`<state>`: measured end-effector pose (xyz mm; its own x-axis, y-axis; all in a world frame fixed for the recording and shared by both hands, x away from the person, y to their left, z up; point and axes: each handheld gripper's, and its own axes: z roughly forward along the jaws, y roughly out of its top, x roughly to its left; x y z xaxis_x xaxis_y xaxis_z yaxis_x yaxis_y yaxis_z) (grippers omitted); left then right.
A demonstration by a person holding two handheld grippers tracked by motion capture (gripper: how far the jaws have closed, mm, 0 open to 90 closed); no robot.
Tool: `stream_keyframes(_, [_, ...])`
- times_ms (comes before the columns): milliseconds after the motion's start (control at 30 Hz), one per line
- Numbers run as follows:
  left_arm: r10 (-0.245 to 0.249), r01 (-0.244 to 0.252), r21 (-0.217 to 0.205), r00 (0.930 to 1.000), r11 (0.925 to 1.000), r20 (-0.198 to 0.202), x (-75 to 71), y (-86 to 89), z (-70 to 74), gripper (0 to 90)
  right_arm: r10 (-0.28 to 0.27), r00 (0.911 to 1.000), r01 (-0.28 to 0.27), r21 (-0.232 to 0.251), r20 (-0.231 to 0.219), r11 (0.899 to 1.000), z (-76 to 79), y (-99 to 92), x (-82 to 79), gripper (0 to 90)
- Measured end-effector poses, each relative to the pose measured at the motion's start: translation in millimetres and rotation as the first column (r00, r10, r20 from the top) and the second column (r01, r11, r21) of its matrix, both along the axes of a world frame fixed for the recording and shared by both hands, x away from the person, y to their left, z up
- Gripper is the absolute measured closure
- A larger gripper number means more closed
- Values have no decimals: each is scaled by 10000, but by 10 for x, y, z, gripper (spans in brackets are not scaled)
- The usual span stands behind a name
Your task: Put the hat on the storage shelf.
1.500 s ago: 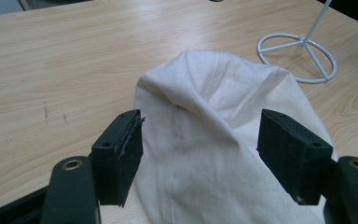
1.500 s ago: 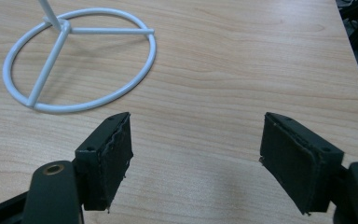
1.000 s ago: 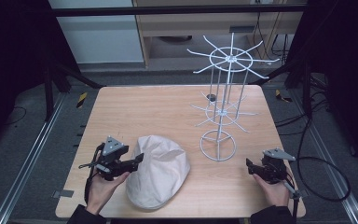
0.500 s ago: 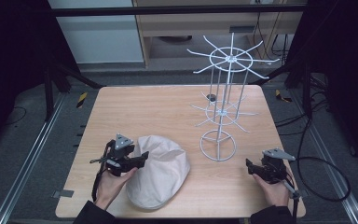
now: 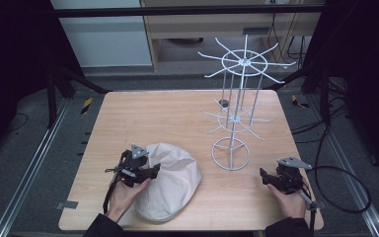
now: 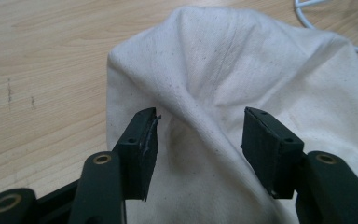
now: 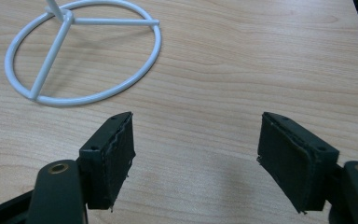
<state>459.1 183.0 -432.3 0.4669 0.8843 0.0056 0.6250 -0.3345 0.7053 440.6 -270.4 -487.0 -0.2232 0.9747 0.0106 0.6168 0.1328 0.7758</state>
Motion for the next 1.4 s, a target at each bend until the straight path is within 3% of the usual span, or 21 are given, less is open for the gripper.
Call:
stream_keyframes(367, [122,-118,132,9994,9998,-323,40,-38,-81,556,38,10000,-38,12,-9,10000,-2,-4,4,279])
stream_keyframes(667, [190,-175,279,9984,9995,-540,54,-75,-111,739,68,10000,-68,6,-14,10000,-5,-9,10,281])
stream_keyframes(867, [133,-141,-111,9977,9998,-666,68,-51,-105,871,57,10000,-57,28,-78,10000,-10,-4,14,282])
stream_keyframes(1067, [-9,-19,-536,9986,9986,-521,42,-18,-61,885,50,10000,-50,17,-73,10000,-10,-8,15,282])
stream_keyframes(1200, [-73,42,-973,9995,9952,-318,9,14,-13,886,27,10000,-26,87,-83,10000,-7,-7,11,283])
stream_keyframes(1400, [-314,358,-1394,9989,9896,337,-84,52,105,887,28,10000,-27,55,-39,10000,-8,-15,11,283])
